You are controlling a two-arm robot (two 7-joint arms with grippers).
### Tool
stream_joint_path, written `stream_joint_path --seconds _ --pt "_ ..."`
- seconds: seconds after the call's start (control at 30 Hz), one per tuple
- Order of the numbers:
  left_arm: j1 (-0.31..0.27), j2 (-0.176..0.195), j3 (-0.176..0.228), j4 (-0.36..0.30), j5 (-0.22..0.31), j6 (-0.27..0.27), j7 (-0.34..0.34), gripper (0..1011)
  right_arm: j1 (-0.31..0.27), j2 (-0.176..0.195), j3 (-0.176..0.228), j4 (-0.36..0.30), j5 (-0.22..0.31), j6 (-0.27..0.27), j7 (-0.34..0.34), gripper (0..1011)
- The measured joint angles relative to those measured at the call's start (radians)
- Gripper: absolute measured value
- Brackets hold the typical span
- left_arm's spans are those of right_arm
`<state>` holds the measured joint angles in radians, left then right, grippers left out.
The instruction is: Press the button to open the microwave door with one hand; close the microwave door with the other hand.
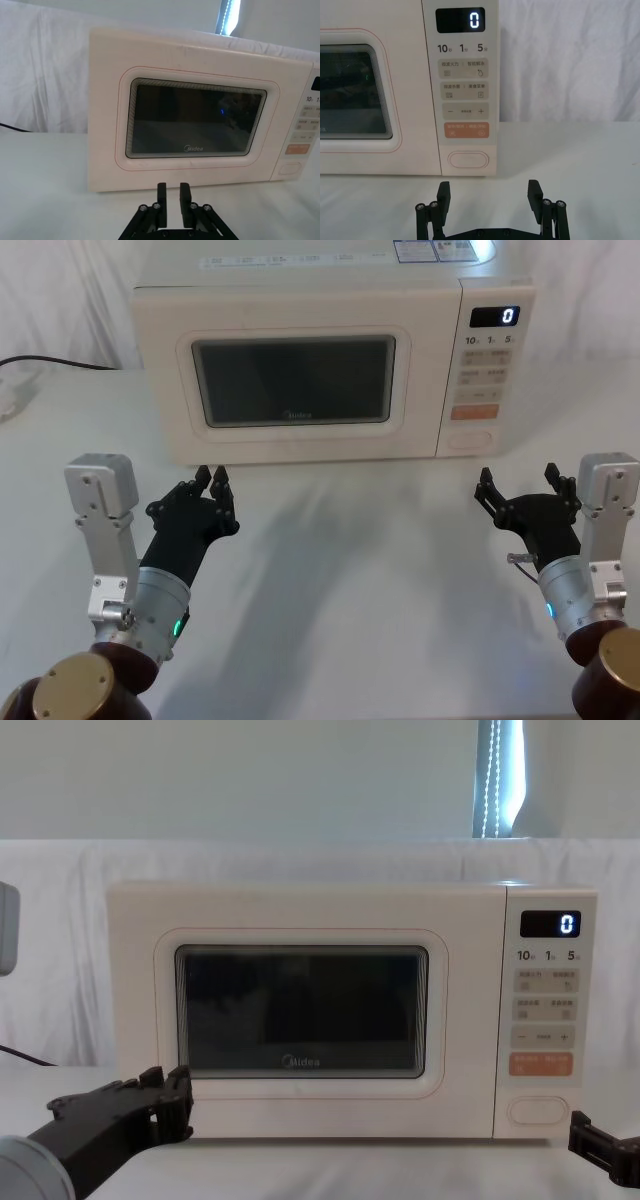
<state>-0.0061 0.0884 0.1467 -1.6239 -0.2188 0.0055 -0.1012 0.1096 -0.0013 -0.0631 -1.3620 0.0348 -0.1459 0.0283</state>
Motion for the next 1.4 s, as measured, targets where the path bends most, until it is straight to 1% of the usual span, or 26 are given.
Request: stream_joint_path --seconds 0.1,0.2,0.23,0.27,0.3,0.33,0.37,0.4,0.47,0.5,0.57,0.6,0.67,0.7,0.73,0.77,0.83,0.93,1.4 --pt "0.000 0.000 0.000 0.000 0.000 0.000 0.000 250 0.000 0.000 0.000 0.000 0.000 0.000 0.000 1002" --pt "0.000 0.000 0.000 0.000 0.000 0.000 0.000 366 0.000 0.000 0.000 0.000 0.000 0.000 0.000 1002" --pt "0.000 0.000 0.000 0.000 0.000 0.000 0.000 366 0.000 0.000 0.000 0.000 0.000 0.000 0.000 1002" --pt "0.000 0.000 0.000 0.000 0.000 0.000 0.000 427 0.000 0.000 0.000 0.000 0.000 0.000 0.000 1002" --pt "0.000 0.000 0.000 0.000 0.000 0.000 0.000 427 0.000 0.000 0.000 0.000 0.000 0.000 0.000 1002" --pt "0.000 0.000 0.000 0.000 0.000 0.000 0.000 468 0.000 0.000 0.000 0.000 0.000 0.000 0.000 1002" --pt "0.000 0.000 0.000 0.000 0.000 0.000 0.000 484 0.000 0.000 0.000 0.000 0.000 0.000 0.000 1002" --pt "0.000 0.000 0.000 0.000 0.000 0.000 0.000 544 0.000 0.000 0.000 0.000 0.000 0.000 0.000 1002" --pt "0.000 0.000 0.000 0.000 0.000 0.000 0.000 589 0.000 0.000 0.000 0.000 0.000 0.000 0.000 1002" --pt "0.000 0.000 0.000 0.000 0.000 0.000 0.000 650 0.000 0.000 0.000 0.000 0.000 0.000 0.000 1002" --pt "0.000 0.000 0.000 0.000 0.000 0.000 0.000 688 0.000 0.000 0.000 0.000 0.000 0.000 0.000 1002" --pt "0.000 0.000 0.000 0.000 0.000 0.000 0.000 744 0.000 0.000 0.000 0.000 0.000 0.000 0.000 1002" --pt "0.000 0.000 0.000 0.000 0.000 0.000 0.000 797 0.000 0.000 0.000 0.000 0.000 0.000 0.000 1002" --pt "0.000 0.000 0.000 0.000 0.000 0.000 0.000 797 0.000 0.000 0.000 0.000 0.000 0.000 0.000 1002" --pt "0.000 0.000 0.000 0.000 0.000 0.000 0.000 823 0.000 0.000 0.000 0.000 0.000 0.000 0.000 1002" --pt "0.000 0.000 0.000 0.000 0.000 0.000 0.000 875 0.000 0.000 0.000 0.000 0.000 0.000 0.000 1002" --pt "0.000 0.000 0.000 0.000 0.000 0.000 0.000 946 0.000 0.000 0.000 0.000 0.000 0.000 0.000 1002" --pt "0.000 0.000 0.000 0.000 0.000 0.000 0.000 1001 0.000 0.000 0.000 0.000 0.000 0.000 0.000 1002" --pt "0.000 0.000 0.000 0.000 0.000 0.000 0.000 1001 0.000 0.000 0.000 0.000 0.000 0.000 0.000 1002"
